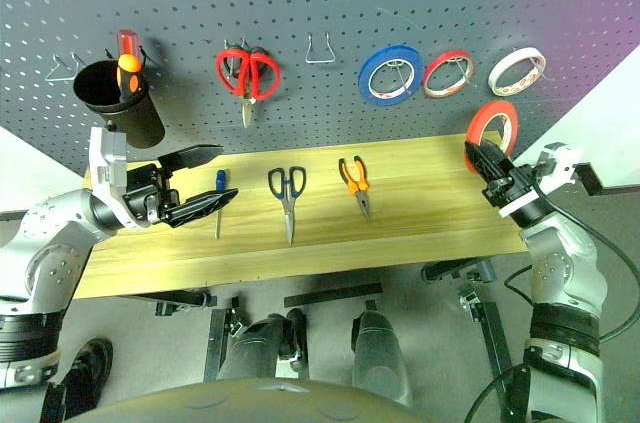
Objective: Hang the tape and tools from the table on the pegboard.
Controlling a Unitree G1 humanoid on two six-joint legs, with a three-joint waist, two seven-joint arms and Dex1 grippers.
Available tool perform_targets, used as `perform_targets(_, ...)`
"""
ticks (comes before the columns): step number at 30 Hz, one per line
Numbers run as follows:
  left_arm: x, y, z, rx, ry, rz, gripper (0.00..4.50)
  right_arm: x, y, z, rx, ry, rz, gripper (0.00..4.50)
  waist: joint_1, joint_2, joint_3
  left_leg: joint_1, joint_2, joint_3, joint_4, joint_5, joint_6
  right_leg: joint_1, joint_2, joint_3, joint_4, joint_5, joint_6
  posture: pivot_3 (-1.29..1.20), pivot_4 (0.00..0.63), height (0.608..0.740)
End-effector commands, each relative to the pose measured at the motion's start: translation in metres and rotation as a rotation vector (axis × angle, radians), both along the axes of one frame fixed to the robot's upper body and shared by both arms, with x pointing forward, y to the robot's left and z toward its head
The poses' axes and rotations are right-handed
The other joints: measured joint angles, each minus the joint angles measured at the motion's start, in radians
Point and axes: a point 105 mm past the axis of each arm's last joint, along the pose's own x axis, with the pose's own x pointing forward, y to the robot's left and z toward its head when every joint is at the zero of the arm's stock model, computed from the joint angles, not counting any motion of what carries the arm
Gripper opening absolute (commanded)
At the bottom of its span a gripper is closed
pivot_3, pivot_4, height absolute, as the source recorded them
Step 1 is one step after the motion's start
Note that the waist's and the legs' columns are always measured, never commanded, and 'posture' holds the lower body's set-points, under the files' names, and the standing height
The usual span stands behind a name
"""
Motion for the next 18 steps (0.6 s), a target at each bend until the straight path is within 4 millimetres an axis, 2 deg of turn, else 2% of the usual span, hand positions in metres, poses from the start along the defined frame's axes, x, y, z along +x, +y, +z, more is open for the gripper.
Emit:
perform_targets(1, -0.002, -0.001, 0.008, 0.011, -0.042, -0.013, 4.5, -0.005, -0.002, 0.031, 0.004, -0.127, -0.014, 0.73, 0.0, 0.0, -0.001, 0.0, 0.0, 0.0, 0.0, 0.0, 0.0, 0.0, 0.0, 0.0, 0.0, 0.0, 0.0, -0.28, 0.161, 0.74)
perform_targets(8, -0.001, -0.002, 0.008, 0.012, -0.042, -0.016, 4.5, -0.003, 0.013, 0.043, -0.008, -0.174, 0.019, 0.73, 0.0, 0.0, -0.002, 0.001, 0.0, 0.001, 0.002, 0.0, 0.0, 0.0, 0.0, 0.002, 0.004, 0.0, 0.0, -0.27, 0.164, 0.74)
perform_targets(12, -0.001, -0.002, 0.008, 0.012, -0.042, -0.015, 4.5, 0.006, 0.022, 0.049, -0.043, -0.191, 0.037, 0.73, -0.003, 0.0, -0.002, 0.004, 0.0, 0.006, 0.003, 0.0, 0.0, -0.002, -0.001, 0.006, 0.009, 0.0, 0.0, -0.26, 0.164, 0.74)
perform_targets(18, -0.003, -0.004, 0.007, 0.015, -0.044, -0.011, 4.5, 0.024, 0.037, 0.045, -0.073, -0.188, 0.091, 0.73, -0.004, -0.001, -0.003, 0.005, 0.001, 0.01, 0.003, 0.0, 0.0, -0.004, 0.0, 0.01, 0.012, 0.0, 0.0, -0.24, 0.165, 0.74)
